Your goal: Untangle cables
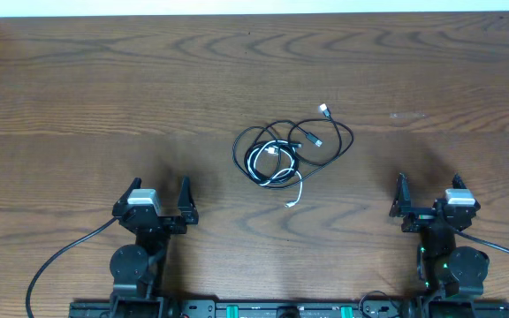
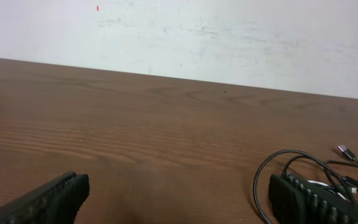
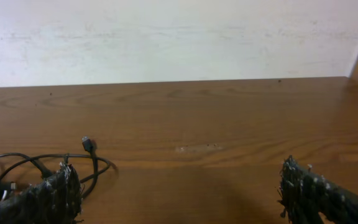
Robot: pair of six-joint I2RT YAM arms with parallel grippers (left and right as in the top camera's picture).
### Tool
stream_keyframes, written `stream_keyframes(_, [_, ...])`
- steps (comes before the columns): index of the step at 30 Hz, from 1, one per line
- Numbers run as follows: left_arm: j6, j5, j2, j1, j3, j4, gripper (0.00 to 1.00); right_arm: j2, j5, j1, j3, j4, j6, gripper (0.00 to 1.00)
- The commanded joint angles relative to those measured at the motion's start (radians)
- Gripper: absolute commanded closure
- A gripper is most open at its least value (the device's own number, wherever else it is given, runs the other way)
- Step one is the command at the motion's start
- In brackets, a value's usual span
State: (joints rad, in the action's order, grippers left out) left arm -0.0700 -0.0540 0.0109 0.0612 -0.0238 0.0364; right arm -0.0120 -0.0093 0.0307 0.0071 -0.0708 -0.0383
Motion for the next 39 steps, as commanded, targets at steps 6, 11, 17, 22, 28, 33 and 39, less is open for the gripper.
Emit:
stream_keyframes(6, [0.017, -0.006, -0.007, 0.003, 0.02, 0.029, 0.01, 0.006, 0.026, 0.005, -0.002, -0.004, -0.009, 0.01])
stream_keyframes(11, [0.017, -0.006, -0.007, 0.003, 0.02, 0.03, 0.01, 0.006, 0.026, 0.005, -0.002, -0.004, -0.009, 0.01])
stream_keyframes(17, [0.018, -0.006, -0.007, 0.003, 0.02, 0.029, 0.01, 0.006, 0.026, 0.005, -0.002, -0.004, -0.009, 0.01])
stream_keyframes(22, [0.018, -0.006, -0.007, 0.003, 0.02, 0.029, 0.01, 0.006, 0.026, 0.005, -0.002, -0.004, -0.009, 0.01])
stream_keyframes(28, [0.017, 0.0, -0.007, 0.003, 0.02, 0.03, 0.01, 0.006, 0.026, 0.005, -0.002, -0.004, -0.009, 0.01])
stream_keyframes(33, [0.018, 0.061, -0.007, 0.003, 0.02, 0.034, 0.01, 0.006, 0.026, 0.005, -0.002, -0.004, -0.009, 0.01])
stream_keyframes(39, [0.017, 0.092, -0.007, 0.003, 0.02, 0.03, 0.01, 0.006, 0.026, 0.005, -0.002, -0.004, -0.009, 0.01])
